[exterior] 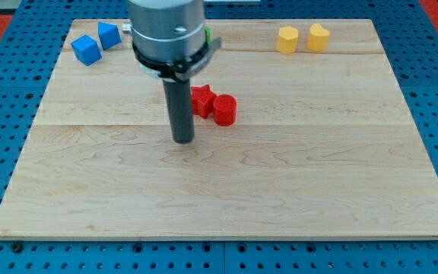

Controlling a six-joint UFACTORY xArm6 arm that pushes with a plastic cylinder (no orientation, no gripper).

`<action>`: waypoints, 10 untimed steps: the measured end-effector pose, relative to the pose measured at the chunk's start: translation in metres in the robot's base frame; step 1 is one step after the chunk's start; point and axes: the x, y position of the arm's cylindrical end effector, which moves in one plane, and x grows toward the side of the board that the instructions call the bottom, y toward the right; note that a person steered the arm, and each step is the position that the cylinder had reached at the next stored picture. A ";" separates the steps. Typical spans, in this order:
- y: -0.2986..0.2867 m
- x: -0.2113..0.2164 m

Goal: Keep blue triangle below green star

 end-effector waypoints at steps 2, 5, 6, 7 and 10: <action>-0.088 -0.058; -0.190 -0.200; -0.166 -0.239; -0.136 -0.253; -0.055 -0.176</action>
